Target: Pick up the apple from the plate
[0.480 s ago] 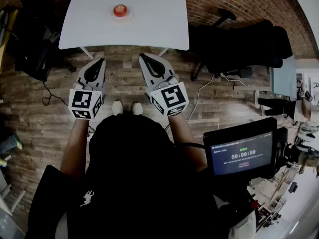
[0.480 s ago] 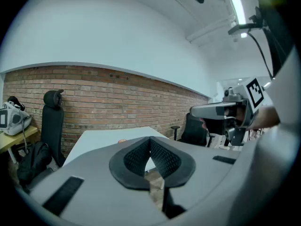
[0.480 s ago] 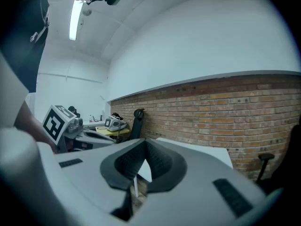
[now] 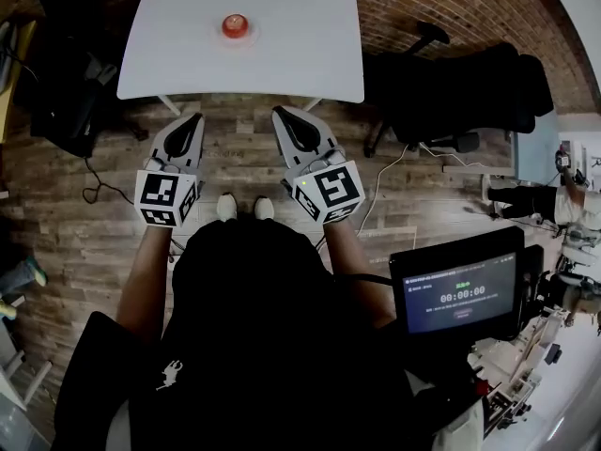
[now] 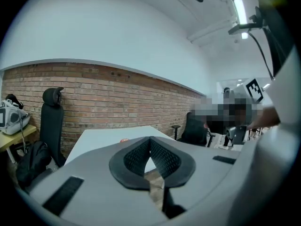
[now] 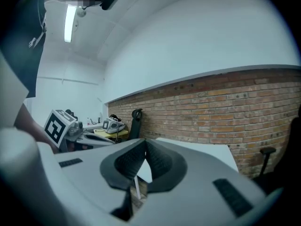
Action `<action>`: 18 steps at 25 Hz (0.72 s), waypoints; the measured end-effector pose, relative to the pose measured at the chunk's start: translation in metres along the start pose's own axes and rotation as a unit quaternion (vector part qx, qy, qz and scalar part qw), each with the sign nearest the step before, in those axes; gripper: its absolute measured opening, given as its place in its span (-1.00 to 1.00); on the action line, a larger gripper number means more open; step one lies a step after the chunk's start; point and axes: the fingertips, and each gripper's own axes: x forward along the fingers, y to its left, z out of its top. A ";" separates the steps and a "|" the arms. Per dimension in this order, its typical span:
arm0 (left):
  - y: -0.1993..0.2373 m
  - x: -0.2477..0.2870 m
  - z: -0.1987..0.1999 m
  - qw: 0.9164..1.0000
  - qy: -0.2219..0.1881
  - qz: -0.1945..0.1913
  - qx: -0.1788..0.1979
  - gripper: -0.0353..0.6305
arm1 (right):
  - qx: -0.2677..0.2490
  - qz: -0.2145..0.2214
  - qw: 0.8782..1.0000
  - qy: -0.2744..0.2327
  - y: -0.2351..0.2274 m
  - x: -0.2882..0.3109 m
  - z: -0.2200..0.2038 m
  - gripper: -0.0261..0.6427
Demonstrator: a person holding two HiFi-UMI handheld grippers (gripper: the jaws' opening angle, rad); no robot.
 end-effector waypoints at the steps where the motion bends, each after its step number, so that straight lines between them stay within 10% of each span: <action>1: 0.002 0.000 0.000 1.000 0.000 0.000 -0.001 -0.88 | 0.002 0.000 1.000 -0.002 0.000 0.001 0.001 -0.91; 18: 0.039 -0.004 -0.011 0.999 0.004 -0.034 -0.002 -0.88 | 0.003 -0.021 1.000 0.007 0.020 0.034 -0.006 -0.91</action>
